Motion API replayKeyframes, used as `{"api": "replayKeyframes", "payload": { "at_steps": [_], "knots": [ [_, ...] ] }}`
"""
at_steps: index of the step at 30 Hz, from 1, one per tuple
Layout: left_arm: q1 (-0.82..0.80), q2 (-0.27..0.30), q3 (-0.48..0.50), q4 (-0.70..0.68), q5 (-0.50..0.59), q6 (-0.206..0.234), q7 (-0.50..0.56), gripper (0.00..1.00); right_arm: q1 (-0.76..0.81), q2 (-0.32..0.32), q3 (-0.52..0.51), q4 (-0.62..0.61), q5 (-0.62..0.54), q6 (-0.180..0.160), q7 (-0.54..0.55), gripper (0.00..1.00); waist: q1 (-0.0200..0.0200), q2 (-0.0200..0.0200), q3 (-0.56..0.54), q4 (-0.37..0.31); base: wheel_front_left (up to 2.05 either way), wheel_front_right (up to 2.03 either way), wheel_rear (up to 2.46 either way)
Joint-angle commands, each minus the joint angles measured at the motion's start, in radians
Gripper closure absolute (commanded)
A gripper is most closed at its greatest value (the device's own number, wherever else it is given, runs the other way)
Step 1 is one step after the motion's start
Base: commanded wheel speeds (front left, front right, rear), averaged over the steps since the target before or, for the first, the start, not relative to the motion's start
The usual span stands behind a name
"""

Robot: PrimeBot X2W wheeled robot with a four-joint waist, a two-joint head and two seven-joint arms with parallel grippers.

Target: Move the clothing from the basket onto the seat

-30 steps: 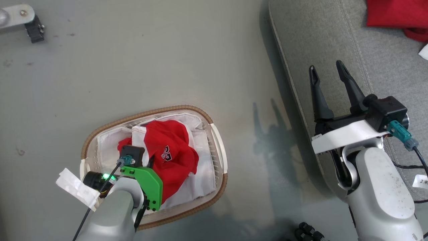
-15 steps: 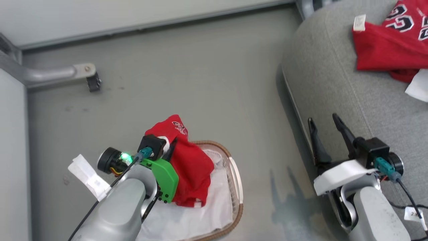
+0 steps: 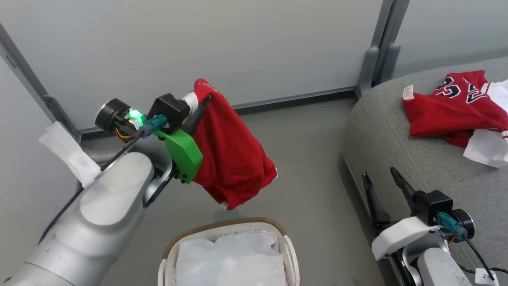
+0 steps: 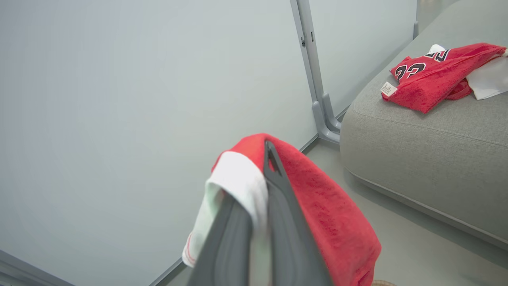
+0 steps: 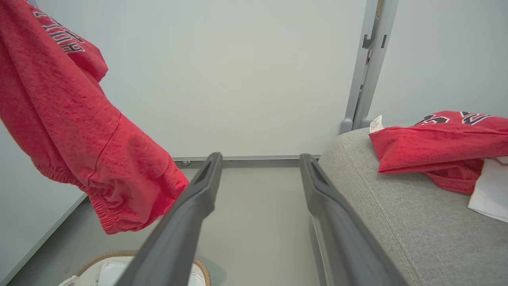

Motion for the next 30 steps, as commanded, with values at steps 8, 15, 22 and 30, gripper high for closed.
{"api": "replayKeyframes", "payload": {
  "at_steps": [8,15,22,30],
  "knots": [
    [-0.138,0.051,0.018,-0.058,0.019,0.002,0.033,1.0,-0.026,-0.003,0.067,0.001,-0.016,-0.001,-0.002,0.0,0.0001,0.0,-0.068,-0.006,0.0,0.0,0.0],
    [-0.219,0.029,-0.004,-0.051,0.023,0.002,0.041,1.0,-0.071,-0.003,0.176,0.014,0.014,-0.001,-0.002,0.0,0.0001,0.0,-0.079,0.002,0.0,0.0,0.0],
    [-0.256,-0.002,-0.033,-0.063,0.012,0.002,0.045,1.0,-0.124,-0.003,0.316,0.051,0.06,-0.001,-0.002,0.0,0.0001,0.0,-0.094,0.026,0.0,0.0,0.0],
    [-0.291,-0.045,-0.057,-0.092,0.005,0.002,0.037,1.0,-0.228,-0.004,0.427,0.111,0.095,-0.001,-0.002,0.0,0.0001,0.0,-0.104,0.057,0.0,0.0,0.0]
  ]
}}
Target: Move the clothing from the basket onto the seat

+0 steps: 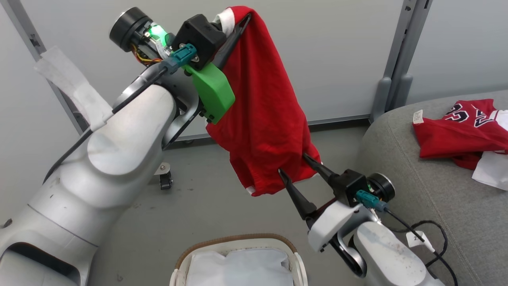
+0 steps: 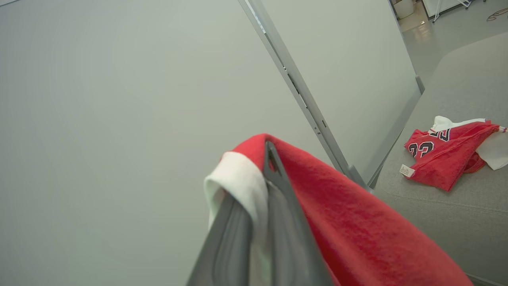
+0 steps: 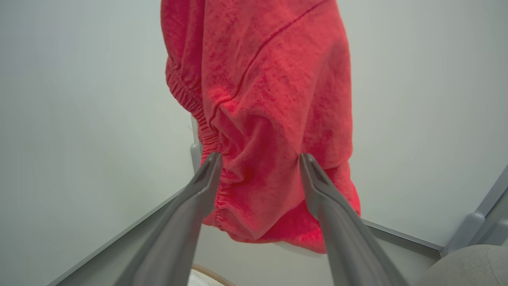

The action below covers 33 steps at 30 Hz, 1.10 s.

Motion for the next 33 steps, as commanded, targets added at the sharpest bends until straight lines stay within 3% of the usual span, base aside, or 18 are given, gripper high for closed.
{"api": "replayKeyframes", "payload": {
  "at_steps": [1,12,13,14,16,31,33],
  "knots": [
    [-0.024,-0.008,-0.004,-0.008,-0.008,0.003,-0.009,1.0,-0.029,-0.005,-0.002,0.017,-0.011,-0.001,-0.002,0.0,0.0001,0.0,-0.004,0.007,0.0,0.0,0.0],
    [-0.05,-0.054,-0.05,-0.052,-0.023,0.003,-0.018,1.0,-0.169,-0.004,0.014,0.088,0.011,-0.001,-0.002,0.0,0.0001,0.0,-0.009,0.033,0.0,0.0,0.0],
    [-0.051,-0.057,-0.053,-0.055,-0.024,0.003,-0.017,1.0,-0.178,-0.004,0.02,0.091,0.017,-0.001,-0.002,0.25,0.0001,0.0,-0.009,0.034,0.0,0.0,0.0],
    [-0.052,-0.059,-0.057,-0.058,-0.026,0.003,-0.019,1.0,-0.189,-0.004,0.029,0.092,0.017,-0.001,-0.002,0.6,0.0001,0.0,-0.008,0.036,0.0,0.0,0.0],
    [-0.043,-0.061,-0.059,-0.062,-0.045,0.003,-0.017,1.0,-0.2,-0.004,0.036,0.096,0.023,-0.001,-0.002,1.0,0.0001,0.0,-0.006,0.039,0.0,0.0,0.0],
    [0.128,0.0,-0.001,-0.03,-0.171,0.038,-0.046,1.0,-0.19,-0.004,-0.026,0.078,0.013,-0.001,-0.002,1.0,0.0001,0.0,0.018,0.033,0.0,0.0,0.0],
    [0.159,0.004,0.009,-0.022,-0.187,0.046,-0.064,0.58,-0.189,-0.004,-0.043,0.071,0.009,-0.001,-0.002,1.0,0.0001,0.0,0.021,0.031,0.0,0.0,0.0]
  ]
}}
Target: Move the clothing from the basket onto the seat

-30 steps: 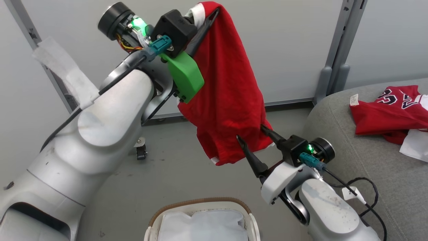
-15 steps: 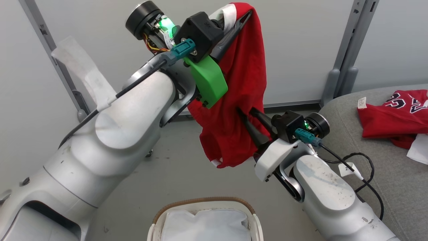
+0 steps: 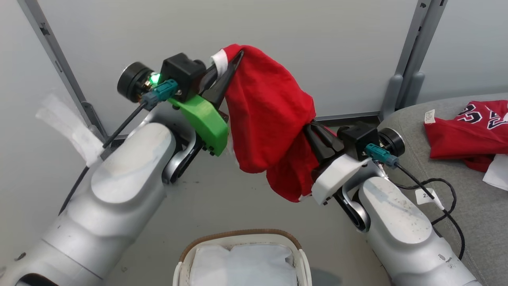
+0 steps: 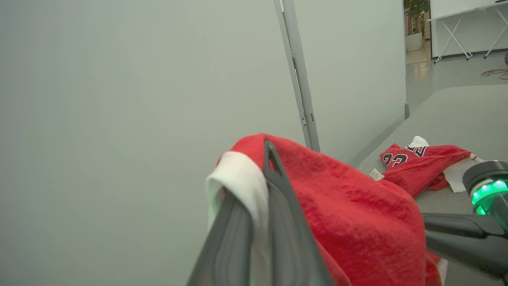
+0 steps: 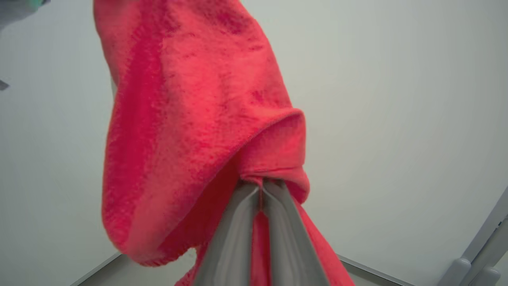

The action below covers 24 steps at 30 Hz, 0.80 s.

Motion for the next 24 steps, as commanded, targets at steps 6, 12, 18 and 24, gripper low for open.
{"api": "replayKeyframes", "payload": {
  "at_steps": [6,12,18,24],
  "knots": [
    [0.139,0.009,0.009,0.013,-0.049,0.019,-0.056,0.0,0.014,-0.003,-0.06,-0.02,-0.025,-0.001,-0.002,1.0,0.0,0.0,0.007,-0.007,0.0,0.0,0.0],
    [0.284,0.005,-0.001,0.001,-0.082,0.043,-0.093,0.0,0.028,-0.003,-0.117,-0.027,-0.058,-0.001,-0.002,1.0,0.0,0.0,0.012,-0.013,0.0,0.0,0.0],
    [0.41,-0.014,-0.005,-0.018,-0.102,0.066,-0.122,0.0,0.061,-0.003,-0.187,-0.034,-0.09,-0.001,-0.002,1.0,0.0,0.0,0.018,-0.018,0.0,0.0,0.0],
    [0.502,-0.022,0.01,-0.026,-0.109,0.083,-0.137,0.0,0.093,-0.003,-0.275,-0.046,-0.127,-0.001,-0.002,1.0,0.0,0.0,0.024,-0.026,0.0,0.0,0.0]
  ]
}}
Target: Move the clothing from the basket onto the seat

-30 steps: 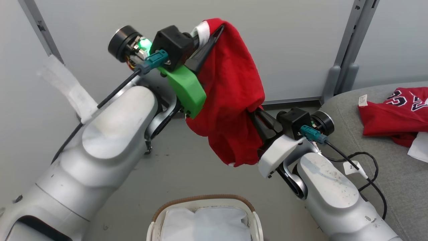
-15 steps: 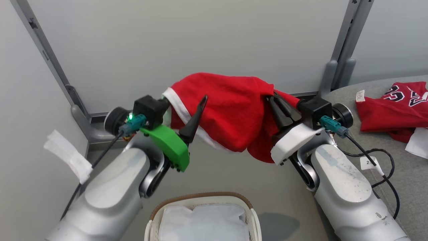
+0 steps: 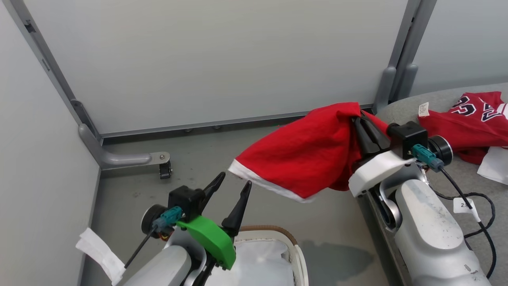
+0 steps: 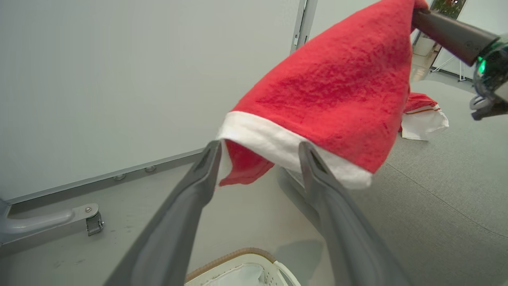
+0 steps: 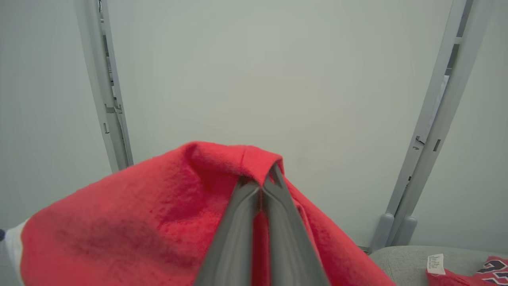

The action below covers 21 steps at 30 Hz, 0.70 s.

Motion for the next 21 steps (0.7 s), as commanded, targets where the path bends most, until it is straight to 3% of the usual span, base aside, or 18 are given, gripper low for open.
{"api": "replayKeyframes", "payload": {
  "at_steps": [1,14,21],
  "knots": [
    [0.027,0.005,0.008,-0.001,-0.002,0.005,-0.004,0.0,0.014,-0.003,-0.016,-0.007,-0.016,-0.001,-0.002,1.0,0.0,0.0,0.001,-0.004,0.0,0.0,0.0],
    [0.107,-0.02,0.044,-0.031,0.057,0.009,-0.01,0.0,0.07,-0.003,-0.151,-0.025,-0.059,-0.001,-0.002,1.0,0.0,0.0,0.008,-0.03,0.0,0.0,0.0],
    [0.12,-0.031,0.062,-0.059,0.106,0.007,-0.009,0.0,0.072,-0.003,-0.168,-0.035,-0.058,-0.001,-0.002,1.0,0.0,0.0,0.036,-0.118,0.0,0.0,0.0]
  ]
}}
